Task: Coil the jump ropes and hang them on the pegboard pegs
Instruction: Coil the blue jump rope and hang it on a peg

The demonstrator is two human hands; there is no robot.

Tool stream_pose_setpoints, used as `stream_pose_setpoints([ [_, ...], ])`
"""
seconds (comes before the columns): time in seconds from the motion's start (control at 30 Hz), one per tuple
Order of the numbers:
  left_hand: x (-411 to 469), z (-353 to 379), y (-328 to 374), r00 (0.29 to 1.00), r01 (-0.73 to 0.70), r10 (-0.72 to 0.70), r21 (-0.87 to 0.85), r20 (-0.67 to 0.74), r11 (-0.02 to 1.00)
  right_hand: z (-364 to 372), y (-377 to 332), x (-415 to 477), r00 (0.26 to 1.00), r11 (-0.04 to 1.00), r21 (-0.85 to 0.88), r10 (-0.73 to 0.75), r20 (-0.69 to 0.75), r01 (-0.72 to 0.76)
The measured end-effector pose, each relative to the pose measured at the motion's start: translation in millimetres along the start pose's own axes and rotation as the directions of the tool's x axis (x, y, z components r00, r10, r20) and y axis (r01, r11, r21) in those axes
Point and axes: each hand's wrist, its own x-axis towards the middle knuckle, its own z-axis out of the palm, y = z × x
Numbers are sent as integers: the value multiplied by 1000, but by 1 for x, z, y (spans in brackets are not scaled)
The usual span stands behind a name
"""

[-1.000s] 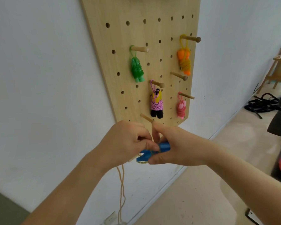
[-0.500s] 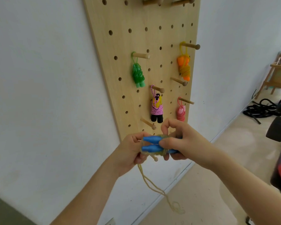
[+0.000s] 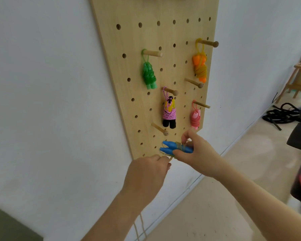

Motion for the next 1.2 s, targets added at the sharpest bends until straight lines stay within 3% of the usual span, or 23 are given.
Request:
stream_pose_setpoints([
  [0.07, 7, -5, -11, 999, -45, 44, 83, 23, 996, -1, -3, -2, 992, 988, -110, -104, 67, 110],
  [0.17, 18, -14, -16, 996, -64, 59, 73, 63, 995, -6, -13, -4, 973, 940, -262, -186, 135, 216],
  [0.23, 24, -21, -14, 989, 26, -33, 53, 146, 998, -7, -19, -4, 965, 894, -370, -210, 156, 254],
  [0.33, 29, -31, -15, 923, 281, -199, -222, 329, 934, -5, -24, -4, 960, 846, -460, -200, 195, 270],
  [0.37, 28, -32, -15, 920, 298, -204, -259, 334, 919, -4, -24, -4, 960, 837, -475, -195, 202, 270],
  [0.47, 27, -36, -8, 958, 116, -91, -79, 272, 990, -2, -21, -2, 963, 847, -469, -167, 211, 250],
  [0.53, 29, -37, -9, 983, -81, 76, 21, 167, 997, -5, -21, -1, 965, 878, -419, -152, 214, 231],
  [0.6, 29, -36, -17, 983, -172, 172, 2, 58, 985, -9, -22, 0, 965, 901, -368, -157, 210, 227],
  [0.7, 34, -37, -30, 979, -202, 202, -76, -15, 976, -16, -27, 0, 963, 914, -328, -181, 200, 240],
  [0.83, 45, -47, -34, 989, -140, 147, -217, 18, 966, -21, -37, -2, 952, 912, -299, -228, 202, 282],
  [0.97, 51, -48, -32, 973, -46, 112, -306, 202, 951, -18, -42, -4, 955, 857, -423, -243, 171, 294],
  [1.03, 53, -50, -33, 948, 129, 27, -460, 317, 878, -20, -42, -4, 949, 880, -364, -243, 202, 303],
  [1.13, 54, -51, -36, 902, 404, -85, -757, 423, 513, -26, -41, -2, 945, 960, -121, -218, 242, 252],
  [1.2, 52, -47, -36, 891, 445, -102, -810, 441, 382, -28, -39, 0, 944, 977, 21, -209, 256, 211],
])
